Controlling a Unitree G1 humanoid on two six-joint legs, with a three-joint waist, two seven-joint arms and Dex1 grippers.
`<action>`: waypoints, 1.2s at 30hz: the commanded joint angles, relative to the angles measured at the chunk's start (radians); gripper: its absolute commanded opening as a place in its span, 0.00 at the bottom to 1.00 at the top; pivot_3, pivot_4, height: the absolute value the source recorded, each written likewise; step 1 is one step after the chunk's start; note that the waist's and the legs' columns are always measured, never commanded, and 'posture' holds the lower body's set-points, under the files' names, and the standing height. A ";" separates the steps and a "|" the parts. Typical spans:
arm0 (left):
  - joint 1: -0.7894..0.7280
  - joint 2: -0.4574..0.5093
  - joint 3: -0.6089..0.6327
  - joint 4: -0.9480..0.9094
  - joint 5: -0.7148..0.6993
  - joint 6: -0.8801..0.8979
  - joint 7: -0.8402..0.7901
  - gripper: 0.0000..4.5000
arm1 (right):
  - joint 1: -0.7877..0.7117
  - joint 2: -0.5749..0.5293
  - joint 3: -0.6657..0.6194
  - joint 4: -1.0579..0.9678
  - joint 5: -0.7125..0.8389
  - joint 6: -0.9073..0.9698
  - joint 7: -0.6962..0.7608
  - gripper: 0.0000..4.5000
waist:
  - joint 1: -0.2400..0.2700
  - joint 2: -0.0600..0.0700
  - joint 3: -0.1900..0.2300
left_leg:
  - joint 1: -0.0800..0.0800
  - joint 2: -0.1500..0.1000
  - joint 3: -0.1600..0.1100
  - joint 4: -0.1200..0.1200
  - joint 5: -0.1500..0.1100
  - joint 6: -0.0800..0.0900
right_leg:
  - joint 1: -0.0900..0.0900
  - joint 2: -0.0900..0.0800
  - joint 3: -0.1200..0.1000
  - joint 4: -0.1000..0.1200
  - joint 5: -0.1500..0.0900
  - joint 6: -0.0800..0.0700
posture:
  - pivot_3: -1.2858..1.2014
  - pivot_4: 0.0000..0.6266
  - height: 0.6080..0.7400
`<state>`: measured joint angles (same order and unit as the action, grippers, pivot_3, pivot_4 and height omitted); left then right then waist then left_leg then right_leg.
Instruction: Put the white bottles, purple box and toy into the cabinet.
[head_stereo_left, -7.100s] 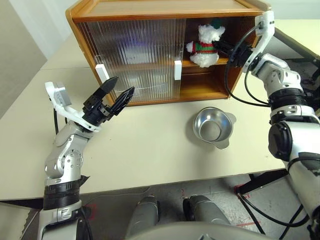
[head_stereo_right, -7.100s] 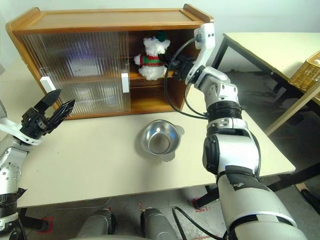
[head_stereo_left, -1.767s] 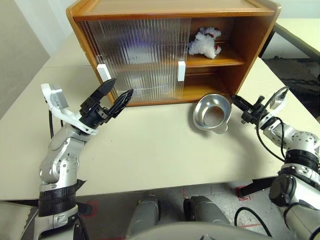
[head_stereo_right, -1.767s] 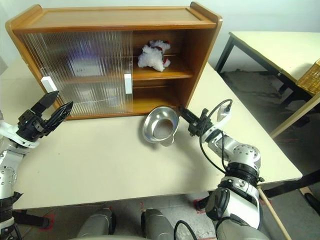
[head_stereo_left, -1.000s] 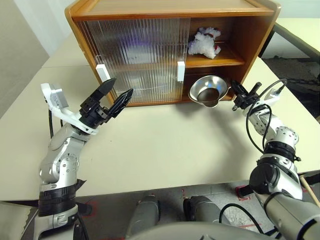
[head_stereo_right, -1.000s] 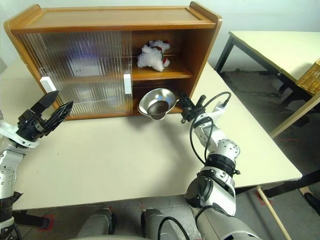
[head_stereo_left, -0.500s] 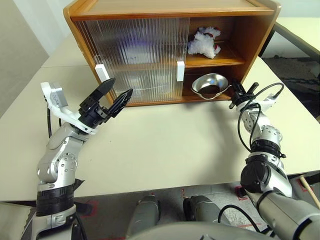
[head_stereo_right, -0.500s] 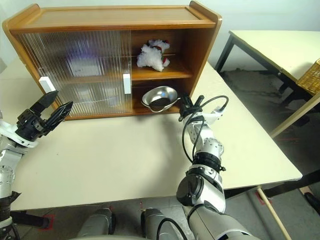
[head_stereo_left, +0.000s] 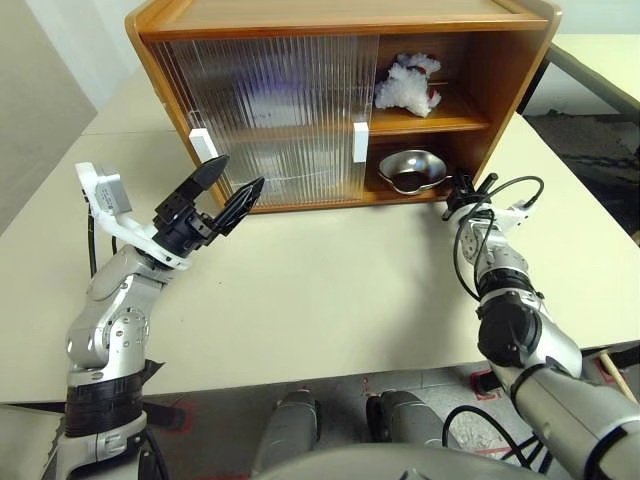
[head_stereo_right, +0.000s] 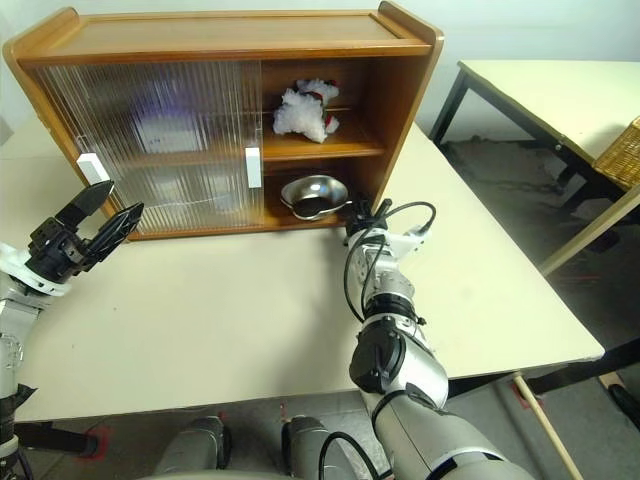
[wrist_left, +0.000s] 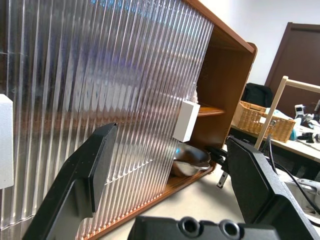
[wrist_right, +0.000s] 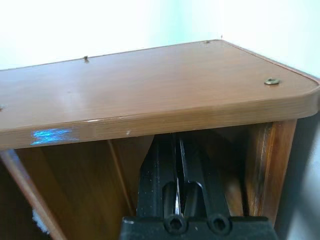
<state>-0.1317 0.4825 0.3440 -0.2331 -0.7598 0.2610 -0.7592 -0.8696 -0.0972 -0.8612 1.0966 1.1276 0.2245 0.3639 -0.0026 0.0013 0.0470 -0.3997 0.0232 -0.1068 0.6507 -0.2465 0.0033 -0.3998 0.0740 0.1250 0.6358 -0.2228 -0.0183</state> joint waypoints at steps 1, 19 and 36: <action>0.015 0.010 0.022 -0.018 -0.011 0.007 0.004 1.00 | -0.032 -0.004 -0.030 0.077 -0.014 -0.070 0.026 0.01 | 0.001 0.000 0.000 | 0.000 0.000 0.000 0.000 0.000 0.000 | 0.000 0.000 0.000 0.000 0.000 -0.001 | 0.54 0.11 1.00; 0.042 0.006 0.027 -0.032 -0.012 -0.004 0.015 1.00 | -0.089 0.009 -0.003 0.127 -0.100 -0.064 0.119 0.40 | 0.009 0.000 0.000 | 0.001 0.000 0.000 0.000 0.000 0.000 | 0.000 0.000 -0.001 0.001 0.000 -0.008 | 0.55 0.09 1.00; -0.005 -0.035 -0.024 0.030 0.006 -0.032 -0.015 1.00 | 0.122 -0.046 0.104 -0.186 -0.173 0.216 0.161 0.99 | 0.001 0.000 0.000 | 0.001 0.000 0.001 0.004 0.000 0.000 | 0.001 0.000 -0.001 0.003 0.002 -0.007 | 0.52 0.10 1.00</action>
<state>-0.1345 0.4505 0.3300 -0.2199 -0.7691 0.2348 -0.7655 -0.7636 -0.1372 -0.7783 0.9570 0.9678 0.4066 0.5402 -0.0012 0.0012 0.0470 -0.3988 0.0237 -0.1056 0.6556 -0.2465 0.0032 -0.3990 0.0745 0.1237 0.6392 -0.2213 -0.0253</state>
